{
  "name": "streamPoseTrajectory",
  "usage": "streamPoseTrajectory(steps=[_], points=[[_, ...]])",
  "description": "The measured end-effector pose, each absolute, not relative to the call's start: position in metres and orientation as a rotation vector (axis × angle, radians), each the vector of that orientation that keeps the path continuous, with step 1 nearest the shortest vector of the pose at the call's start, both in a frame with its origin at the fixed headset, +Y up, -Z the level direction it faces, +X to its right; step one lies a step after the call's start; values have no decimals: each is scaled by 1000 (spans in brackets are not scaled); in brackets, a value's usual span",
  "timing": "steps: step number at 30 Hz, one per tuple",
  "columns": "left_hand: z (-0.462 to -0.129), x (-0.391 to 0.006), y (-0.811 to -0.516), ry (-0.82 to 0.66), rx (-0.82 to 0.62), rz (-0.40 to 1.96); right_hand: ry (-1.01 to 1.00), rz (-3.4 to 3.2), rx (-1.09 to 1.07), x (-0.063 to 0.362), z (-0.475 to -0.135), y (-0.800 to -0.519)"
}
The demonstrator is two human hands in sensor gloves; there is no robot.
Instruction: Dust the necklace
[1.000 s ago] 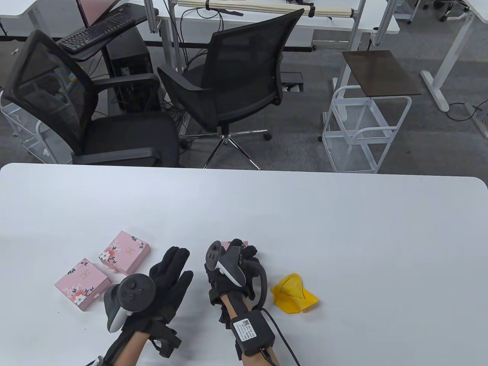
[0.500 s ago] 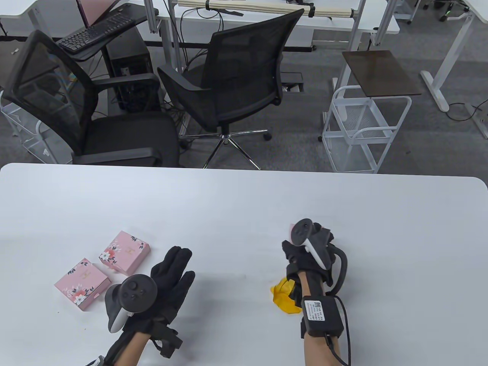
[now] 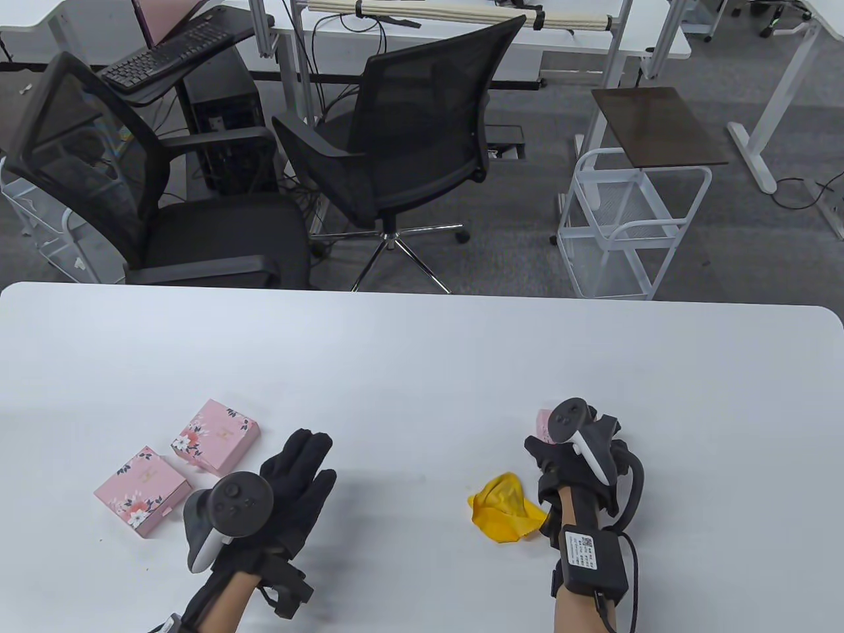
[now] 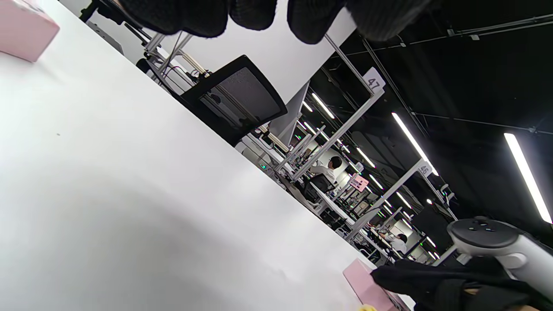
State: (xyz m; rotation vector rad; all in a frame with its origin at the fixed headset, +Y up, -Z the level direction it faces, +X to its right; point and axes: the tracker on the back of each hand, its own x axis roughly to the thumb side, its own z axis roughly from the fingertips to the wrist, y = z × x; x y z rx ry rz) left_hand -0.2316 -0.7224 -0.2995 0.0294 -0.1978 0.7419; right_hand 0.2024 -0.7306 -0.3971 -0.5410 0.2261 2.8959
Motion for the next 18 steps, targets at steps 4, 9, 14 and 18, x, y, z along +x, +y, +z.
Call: streamPoseTrajectory(steps=[4, 9, 14, 18], points=[[-309, -250, -724, -93, 36, 756, -65, 2924, -333, 166, -373, -688], [-329, -270, -728, 37, -32, 711, -106, 2842, -27, 116, -331, -667], [-352, -298, -728, 180, -55, 601, -144, 2787, 142, 87, -295, -672], [-374, -315, -730, 237, -116, 475, -189, 2795, 213, 78, -278, -684]])
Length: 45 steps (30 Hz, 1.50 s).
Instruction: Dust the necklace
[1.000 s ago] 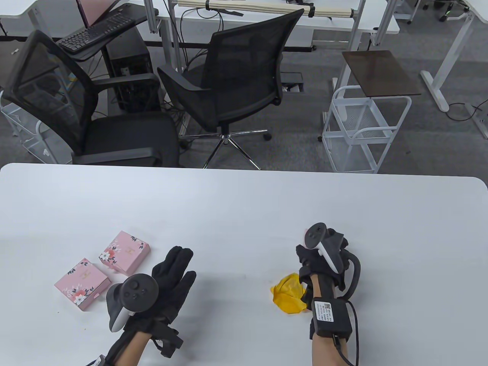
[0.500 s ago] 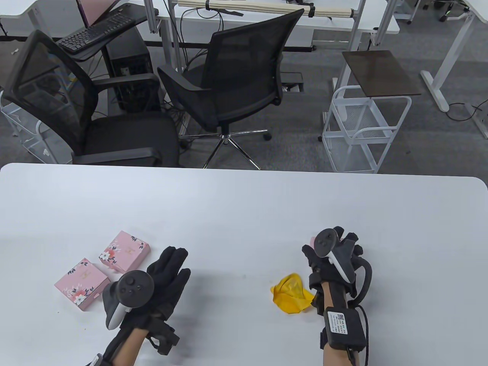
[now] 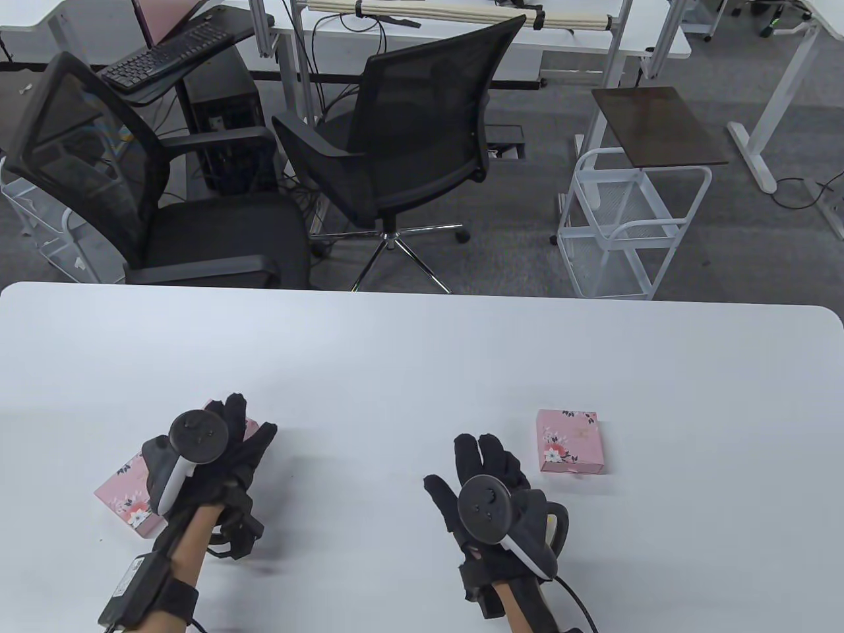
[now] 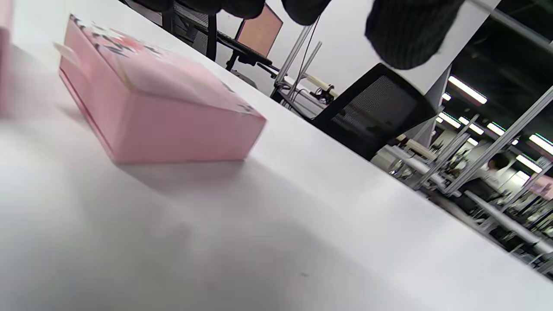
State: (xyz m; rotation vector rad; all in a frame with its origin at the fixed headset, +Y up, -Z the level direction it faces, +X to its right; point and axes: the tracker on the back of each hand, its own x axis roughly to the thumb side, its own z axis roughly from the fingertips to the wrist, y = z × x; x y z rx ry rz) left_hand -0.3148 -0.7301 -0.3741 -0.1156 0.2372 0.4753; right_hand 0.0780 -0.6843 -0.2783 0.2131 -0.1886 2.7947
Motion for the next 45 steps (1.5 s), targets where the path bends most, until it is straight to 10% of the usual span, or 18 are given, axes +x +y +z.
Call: streamPoseTrajectory(steps=[11, 22, 34, 45], points=[[-420, -327, -762, 375, -435, 148, -315, 2872, 253, 71, -264, -694], [-421, -294, -753, 305, -267, -43, -471, 2971, 284, 65, -257, -692], [-420, -184, -725, 200, -244, -14, -352, 2957, 231, 75, -265, -699], [-434, -89, -755, 203, -313, -63, -268, 2986, 174, 86, -269, -707]])
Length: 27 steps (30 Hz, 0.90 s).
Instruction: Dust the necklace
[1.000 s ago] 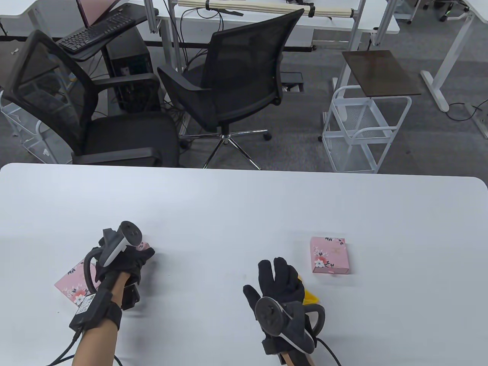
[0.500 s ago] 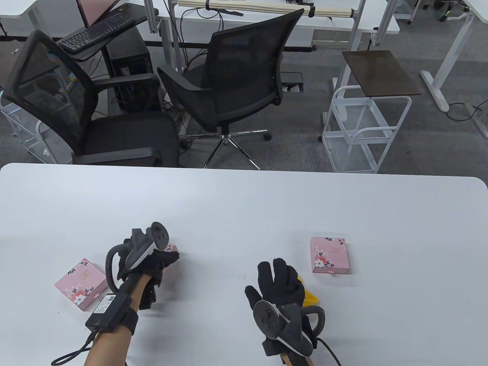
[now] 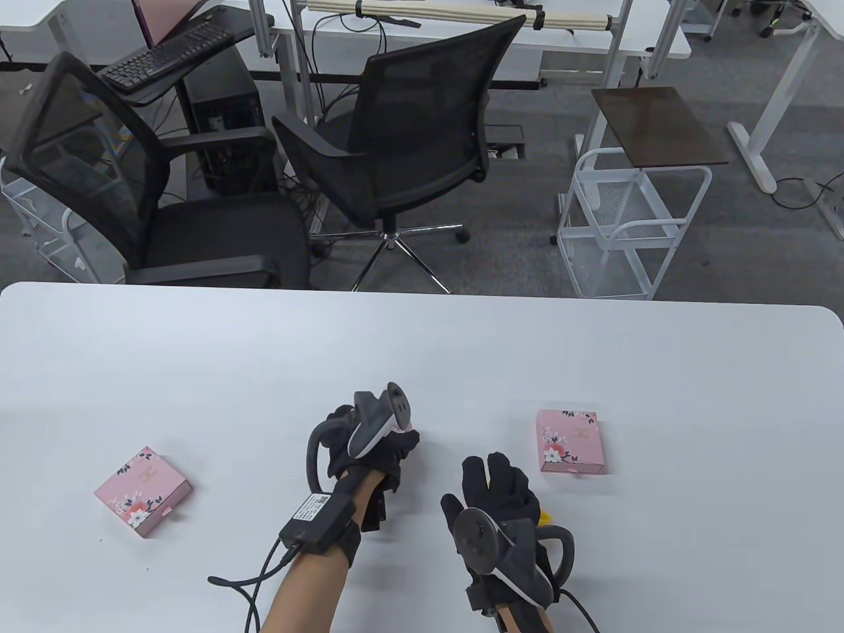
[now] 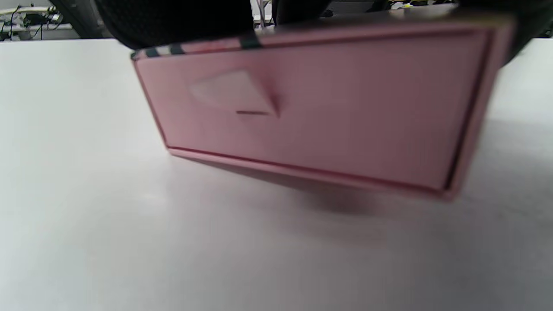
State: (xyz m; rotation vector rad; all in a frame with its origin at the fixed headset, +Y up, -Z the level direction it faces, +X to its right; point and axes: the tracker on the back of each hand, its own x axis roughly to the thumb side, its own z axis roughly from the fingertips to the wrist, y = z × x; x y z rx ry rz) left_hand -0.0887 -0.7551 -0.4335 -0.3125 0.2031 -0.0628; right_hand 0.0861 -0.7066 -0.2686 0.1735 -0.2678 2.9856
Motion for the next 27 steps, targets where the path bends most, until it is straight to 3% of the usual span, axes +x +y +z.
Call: streamPoseTrajectory(steps=[5, 9, 13, 16, 20, 27], points=[[-434, -82, -759, 213, -377, -105, -254, 2980, 167, 86, -270, -707], [-428, -99, -751, 175, -413, -2, -261, 2997, 167, 85, -269, -707], [-419, -123, -742, 83, -314, 91, -271, 2995, 170, 82, -269, -708], [-405, -139, -739, 51, -361, 101, -257, 2969, 182, 79, -268, -708], [-389, -151, -746, 30, -376, 168, -118, 2847, 218, 71, -269, -715], [-377, -160, -759, 19, -246, 229, 147, 2720, 235, 53, -270, -734]])
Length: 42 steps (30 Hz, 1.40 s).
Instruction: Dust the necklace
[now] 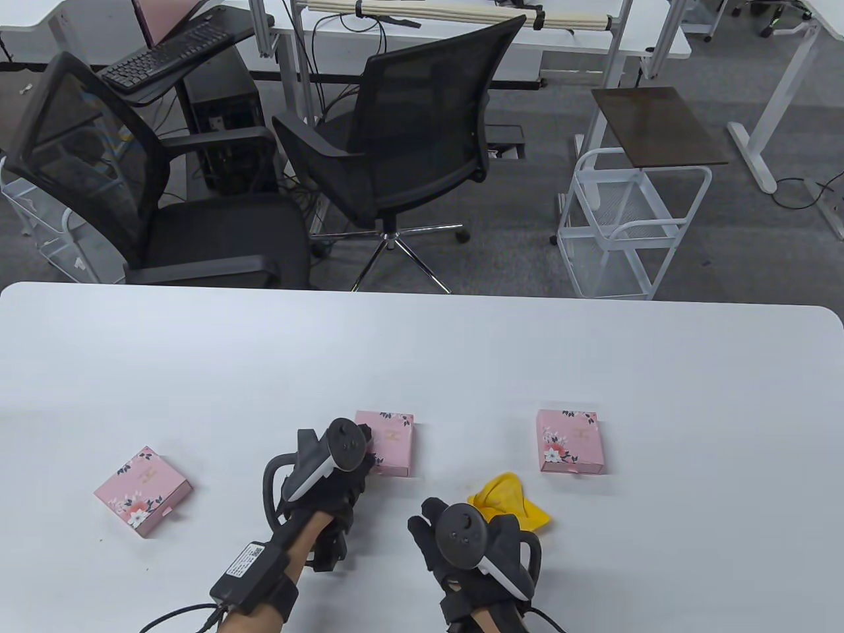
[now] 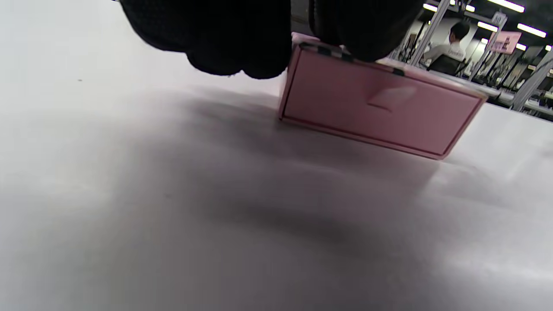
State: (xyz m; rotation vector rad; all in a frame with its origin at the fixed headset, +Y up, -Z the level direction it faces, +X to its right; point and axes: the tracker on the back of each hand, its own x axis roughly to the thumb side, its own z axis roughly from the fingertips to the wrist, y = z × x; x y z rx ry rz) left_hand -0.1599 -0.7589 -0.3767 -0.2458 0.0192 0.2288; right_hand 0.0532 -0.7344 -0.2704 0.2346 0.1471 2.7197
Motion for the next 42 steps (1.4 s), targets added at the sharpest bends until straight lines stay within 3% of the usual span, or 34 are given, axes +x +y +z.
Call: streamPoseTrajectory(steps=[6, 14, 20, 42], points=[[-375, -164, -762, 19, -232, 280, 225, 2690, 192, 32, -284, -743], [-381, -163, -761, 34, -216, 267, 328, 2608, -71, 7, -331, -758], [-385, -165, -762, 35, -237, 308, 380, 2455, -288, -6, -346, -771], [-387, -166, -763, 14, -242, 309, 229, 2345, -545, -13, -353, -778]])
